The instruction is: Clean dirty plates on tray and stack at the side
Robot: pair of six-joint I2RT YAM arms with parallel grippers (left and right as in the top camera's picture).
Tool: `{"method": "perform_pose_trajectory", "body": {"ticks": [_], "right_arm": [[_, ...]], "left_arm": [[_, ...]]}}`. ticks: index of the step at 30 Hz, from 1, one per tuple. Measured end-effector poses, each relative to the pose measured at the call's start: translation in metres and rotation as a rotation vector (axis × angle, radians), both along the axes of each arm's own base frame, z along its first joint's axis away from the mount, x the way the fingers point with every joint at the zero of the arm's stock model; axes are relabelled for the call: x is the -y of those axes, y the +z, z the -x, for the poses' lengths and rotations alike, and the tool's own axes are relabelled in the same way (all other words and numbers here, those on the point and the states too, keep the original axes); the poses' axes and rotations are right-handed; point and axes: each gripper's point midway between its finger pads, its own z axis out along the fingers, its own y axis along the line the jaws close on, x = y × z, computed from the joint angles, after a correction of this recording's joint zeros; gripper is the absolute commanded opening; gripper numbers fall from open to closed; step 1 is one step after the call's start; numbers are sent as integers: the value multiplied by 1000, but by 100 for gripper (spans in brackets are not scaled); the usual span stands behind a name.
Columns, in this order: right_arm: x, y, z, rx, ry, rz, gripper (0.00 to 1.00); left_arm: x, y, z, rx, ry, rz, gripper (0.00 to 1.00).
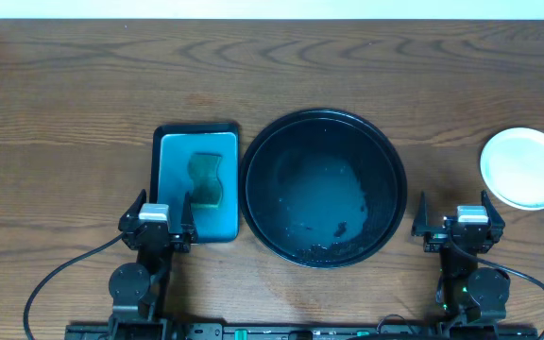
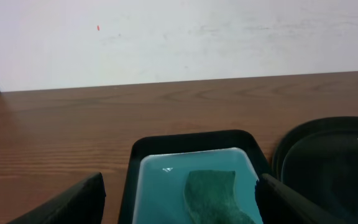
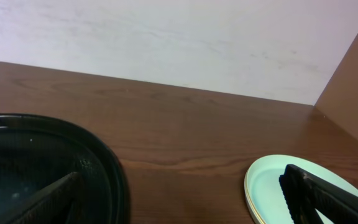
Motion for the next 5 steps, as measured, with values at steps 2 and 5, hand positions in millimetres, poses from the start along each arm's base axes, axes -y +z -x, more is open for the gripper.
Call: {"method": "perform_pose_trajectory", "body": {"ticks": [2, 5], "right_arm": [[0, 0, 0, 0, 0, 0, 99], [0, 0, 0, 0, 0, 0, 99]], "left_arm": [[0, 0, 0, 0, 0, 0, 78], [0, 0, 0, 0, 0, 0, 78]]}}
